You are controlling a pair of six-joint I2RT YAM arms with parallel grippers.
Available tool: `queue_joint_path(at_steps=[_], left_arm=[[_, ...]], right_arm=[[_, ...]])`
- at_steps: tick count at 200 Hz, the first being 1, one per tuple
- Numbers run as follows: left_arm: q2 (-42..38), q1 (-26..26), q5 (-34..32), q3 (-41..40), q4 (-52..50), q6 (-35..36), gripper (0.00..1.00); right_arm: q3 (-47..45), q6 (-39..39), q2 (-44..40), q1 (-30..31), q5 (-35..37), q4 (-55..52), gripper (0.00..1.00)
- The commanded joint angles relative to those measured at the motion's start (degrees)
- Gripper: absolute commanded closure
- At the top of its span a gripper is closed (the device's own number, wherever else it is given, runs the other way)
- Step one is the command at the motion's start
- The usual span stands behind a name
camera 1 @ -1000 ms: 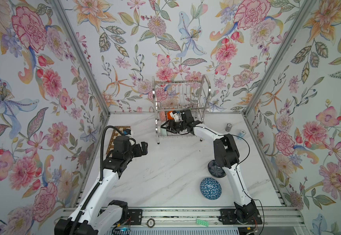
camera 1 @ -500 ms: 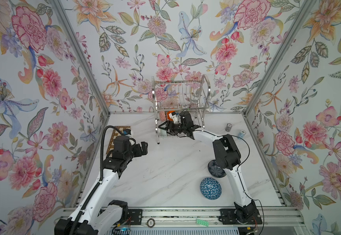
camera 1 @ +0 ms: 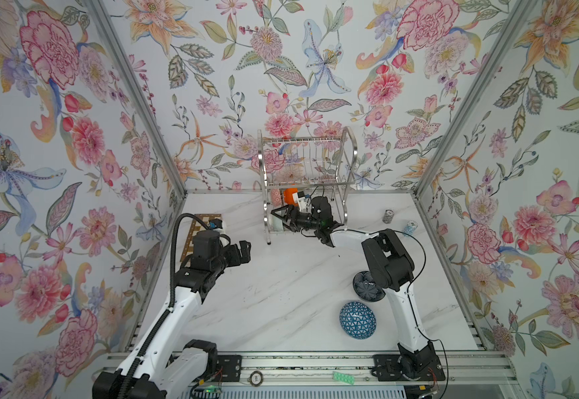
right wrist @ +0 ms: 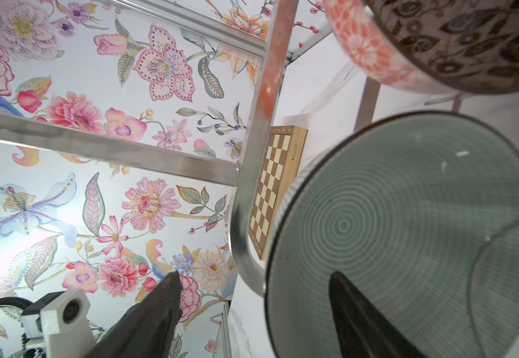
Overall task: Load bowls into a dish rack
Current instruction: Place the bowl in the dish rack.
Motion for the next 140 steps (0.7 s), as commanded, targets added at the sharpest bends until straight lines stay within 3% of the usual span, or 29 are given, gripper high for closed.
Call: queue_joint_path(at_steps=[1,40,140], left_arm=[[0.07,-0.73,0.09,-0.53,-0.28,0.48,0.01],[-0.08,-0.99,0.0,-0.51,-0.27,0.48,0.01],[0.05,-0.99,0.01,-0.4,-0.31,0.62,0.01]], right_arm=[[-3.26,4.77,-1.78,0.61,3.1,11.37,0.24],[-8.21,8.99,-2.23,1.02,6.12,20.54,0.25],[-19.65,6.88,-6.62,2.86,9.59,27.96,0.29]])
